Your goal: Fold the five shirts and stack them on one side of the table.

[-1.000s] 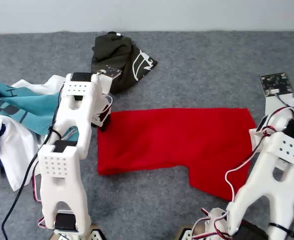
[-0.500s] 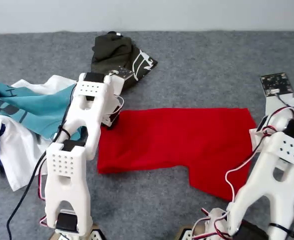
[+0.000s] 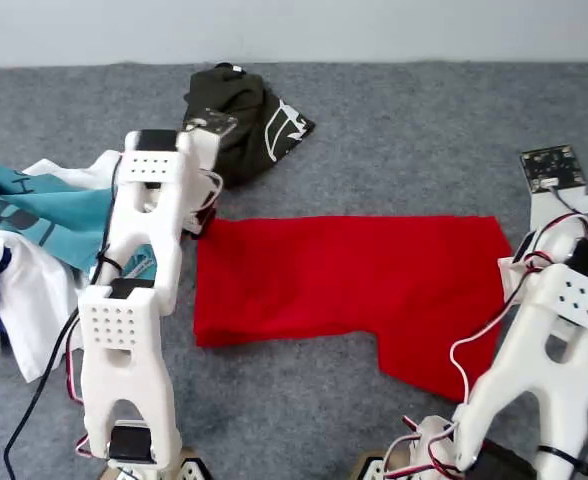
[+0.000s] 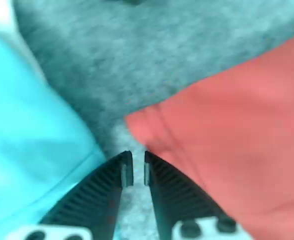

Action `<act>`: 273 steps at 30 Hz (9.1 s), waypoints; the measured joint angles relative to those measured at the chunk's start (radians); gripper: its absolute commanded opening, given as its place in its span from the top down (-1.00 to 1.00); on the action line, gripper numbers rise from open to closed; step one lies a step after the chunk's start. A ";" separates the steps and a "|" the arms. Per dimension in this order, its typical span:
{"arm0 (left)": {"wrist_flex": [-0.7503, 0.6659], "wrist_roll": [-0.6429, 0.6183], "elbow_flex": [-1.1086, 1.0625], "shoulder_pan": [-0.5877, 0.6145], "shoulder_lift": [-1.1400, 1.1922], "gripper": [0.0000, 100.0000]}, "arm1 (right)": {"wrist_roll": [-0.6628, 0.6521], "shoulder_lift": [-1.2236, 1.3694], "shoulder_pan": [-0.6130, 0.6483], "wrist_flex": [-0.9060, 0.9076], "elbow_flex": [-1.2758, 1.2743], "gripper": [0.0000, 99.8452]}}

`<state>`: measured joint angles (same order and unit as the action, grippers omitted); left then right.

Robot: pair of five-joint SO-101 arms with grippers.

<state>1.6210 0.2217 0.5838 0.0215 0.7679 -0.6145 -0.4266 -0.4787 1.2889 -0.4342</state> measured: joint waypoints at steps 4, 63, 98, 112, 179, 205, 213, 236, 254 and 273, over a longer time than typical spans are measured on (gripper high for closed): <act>0.002 0.006 0.003 -0.005 0.000 0.91 | 0.000 0.000 0.000 0.000 0.000 0.62; 0.094 0.015 -0.562 -0.242 -0.247 0.90 | -0.138 -0.373 -0.147 -0.043 -0.784 0.71; 0.094 0.015 -0.562 -0.242 -0.245 0.90 | -0.169 -0.376 -0.187 -0.253 -0.842 0.98; 0.094 0.015 -0.565 -0.242 -0.245 0.90 | -0.029 -0.376 0.084 -0.190 -0.781 0.98; 0.094 0.015 -0.601 -0.242 -0.245 0.90 | 0.365 0.569 0.216 -0.210 0.135 0.98; 0.094 0.015 -0.601 -0.242 -0.245 0.90 | 0.341 0.537 0.201 0.038 0.269 0.71; 0.094 0.015 -0.601 -0.242 -0.245 0.90 | 0.213 0.364 0.199 0.285 0.252 0.74; 0.094 0.015 -0.640 -0.242 -0.245 0.90 | 0.124 0.288 0.292 0.008 -0.252 0.75; 0.094 0.015 -0.640 -0.242 -0.245 0.90 | 0.216 0.288 0.410 -0.044 -0.172 0.75; 0.094 0.015 -0.640 -0.242 -0.245 0.90 | 0.311 0.288 0.529 -0.249 -0.114 0.75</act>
<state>1.7146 0.2371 -0.0560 -0.2209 0.5224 -0.3030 -0.1381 0.0506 1.0403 -0.5478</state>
